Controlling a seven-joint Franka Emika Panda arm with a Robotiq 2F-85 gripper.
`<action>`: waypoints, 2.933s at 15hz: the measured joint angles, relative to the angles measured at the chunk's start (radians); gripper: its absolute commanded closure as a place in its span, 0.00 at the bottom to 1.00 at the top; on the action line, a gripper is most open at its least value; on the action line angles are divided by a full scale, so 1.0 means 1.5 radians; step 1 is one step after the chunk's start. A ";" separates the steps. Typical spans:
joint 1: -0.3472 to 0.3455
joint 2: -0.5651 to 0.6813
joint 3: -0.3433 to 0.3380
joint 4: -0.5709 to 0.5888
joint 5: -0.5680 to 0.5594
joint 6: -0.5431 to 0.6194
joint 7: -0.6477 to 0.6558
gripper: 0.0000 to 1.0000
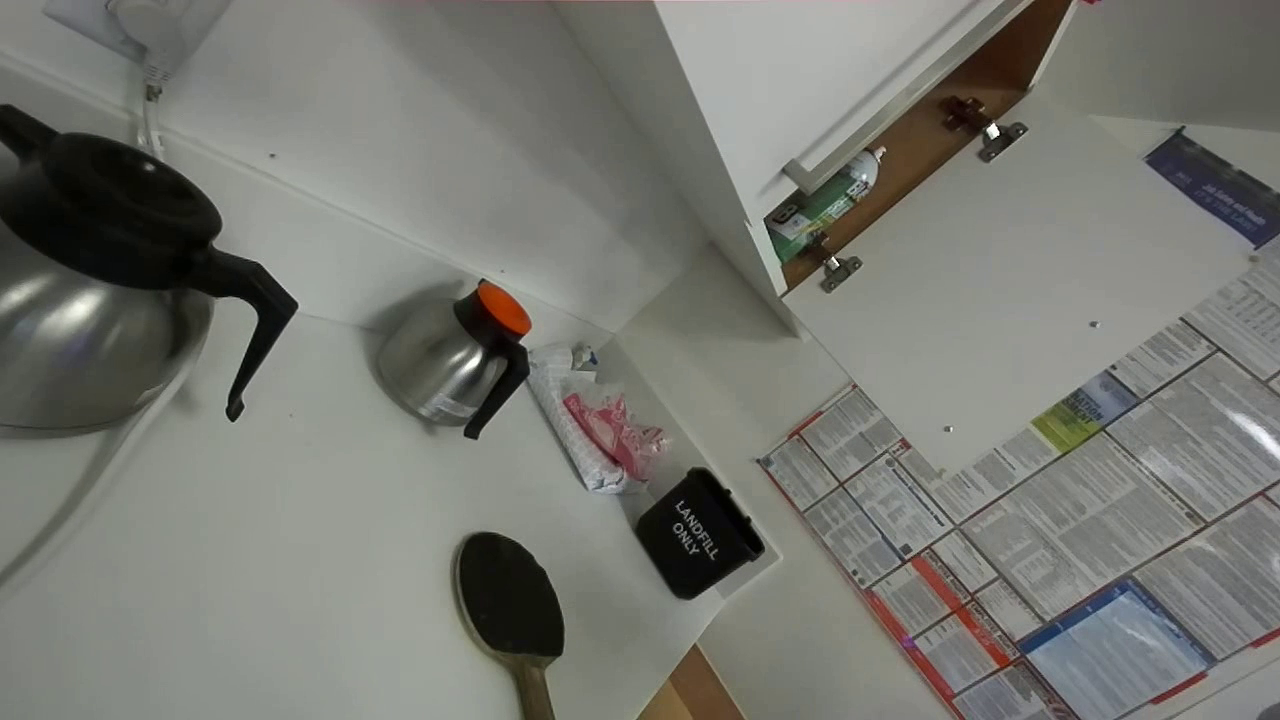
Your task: Remove the white object from the bottom shelf of the overhead cabinet, put it in the open drawer, close the drawer, and then close the cabinet door
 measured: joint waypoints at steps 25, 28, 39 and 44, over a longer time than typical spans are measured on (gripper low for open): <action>-0.066 0.251 0.038 0.165 0.249 0.136 -0.220 0.92; -0.028 0.252 0.048 0.169 0.284 0.116 -0.220 0.92; 0.061 0.174 0.089 0.176 0.482 -0.002 -0.379 0.00; 0.076 0.093 0.100 0.108 0.481 -0.056 -0.430 0.35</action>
